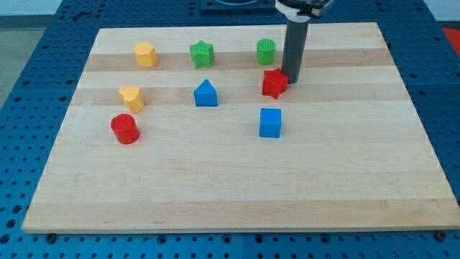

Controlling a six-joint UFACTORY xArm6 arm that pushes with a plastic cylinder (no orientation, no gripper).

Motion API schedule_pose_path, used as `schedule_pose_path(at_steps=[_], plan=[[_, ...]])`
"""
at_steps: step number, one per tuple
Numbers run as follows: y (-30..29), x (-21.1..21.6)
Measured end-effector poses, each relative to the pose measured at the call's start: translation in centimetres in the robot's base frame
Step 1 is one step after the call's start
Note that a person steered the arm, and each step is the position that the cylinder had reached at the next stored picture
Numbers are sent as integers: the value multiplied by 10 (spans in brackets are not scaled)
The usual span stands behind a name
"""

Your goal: Point your arm to top center

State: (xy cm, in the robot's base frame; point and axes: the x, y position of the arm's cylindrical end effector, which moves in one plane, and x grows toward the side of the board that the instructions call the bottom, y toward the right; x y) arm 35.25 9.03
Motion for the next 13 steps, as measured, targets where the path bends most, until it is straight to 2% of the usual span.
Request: schedule_pose_path(at_steps=[3,4,5,6,7,9,10,12,13], plan=[[-14,3],[43,15],[88,59],[86,129],[54,188],[54,188],[68,160],[177,-3],[167,-84]])
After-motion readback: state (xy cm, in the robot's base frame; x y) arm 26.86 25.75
